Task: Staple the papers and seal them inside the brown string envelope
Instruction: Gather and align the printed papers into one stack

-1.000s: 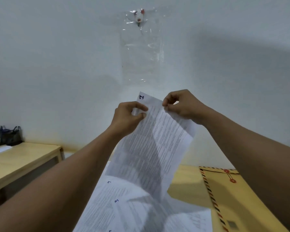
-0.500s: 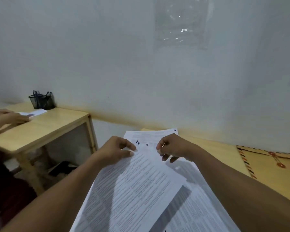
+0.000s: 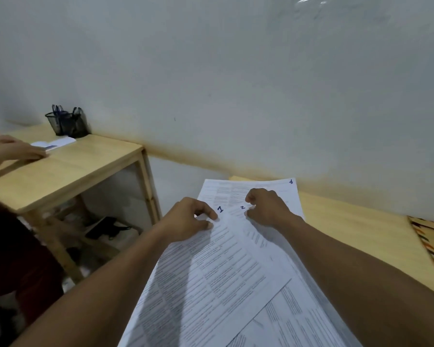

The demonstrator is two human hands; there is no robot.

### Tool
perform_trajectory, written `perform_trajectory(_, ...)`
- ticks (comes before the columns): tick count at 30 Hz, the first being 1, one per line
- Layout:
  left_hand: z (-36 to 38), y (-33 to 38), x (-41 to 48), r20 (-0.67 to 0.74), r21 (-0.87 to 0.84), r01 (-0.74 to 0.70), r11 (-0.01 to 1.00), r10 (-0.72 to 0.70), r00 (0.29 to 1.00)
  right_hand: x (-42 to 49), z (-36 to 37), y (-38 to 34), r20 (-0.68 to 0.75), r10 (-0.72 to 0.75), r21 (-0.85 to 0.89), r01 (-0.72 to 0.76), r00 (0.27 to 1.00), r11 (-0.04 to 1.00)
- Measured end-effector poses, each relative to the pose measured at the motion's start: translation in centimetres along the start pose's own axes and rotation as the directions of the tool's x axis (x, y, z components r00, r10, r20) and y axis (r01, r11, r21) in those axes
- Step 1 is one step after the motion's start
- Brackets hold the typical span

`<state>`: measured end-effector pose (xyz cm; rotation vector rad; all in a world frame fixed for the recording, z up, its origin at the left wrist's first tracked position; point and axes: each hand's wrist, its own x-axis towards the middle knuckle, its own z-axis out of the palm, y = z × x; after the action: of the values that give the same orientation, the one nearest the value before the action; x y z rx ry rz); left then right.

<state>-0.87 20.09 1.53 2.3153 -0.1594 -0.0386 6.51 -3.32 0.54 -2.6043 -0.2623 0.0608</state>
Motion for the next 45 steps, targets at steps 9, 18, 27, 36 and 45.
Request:
perform_trajectory(9,2.0,-1.2,0.0,0.001,-0.024,0.044,0.999,-0.044,0.999,-0.6,1.9,1.2,-0.086,-0.004,0.051,0.008,0.996,0.999)
perform_trajectory(18,3.0,-1.2,-0.3,-0.014,-0.045,0.058,0.997,-0.058,0.998,-0.8,2.6,0.7,-0.142,0.029,0.041,-0.024,0.989,0.999)
perform_trajectory(27,3.6,-0.8,-0.7,-0.058,-0.029,0.050,0.998,-0.052,0.997,-0.7,2.6,0.1,-0.168,0.021,0.147,0.003,0.986,0.989)
perform_trajectory(36,3.5,1.5,-0.6,-0.043,0.031,0.028,0.999,-0.026,0.999,-1.1,-3.3,-1.3,-0.250,-0.012,0.370,0.107,0.968,0.923)
perform_trajectory(45,3.3,6.9,-0.1,-0.018,0.059,-0.099,0.993,0.100,0.995,-2.4,-10.1,-2.2,-0.493,-0.022,0.376,0.236,0.870,0.896)
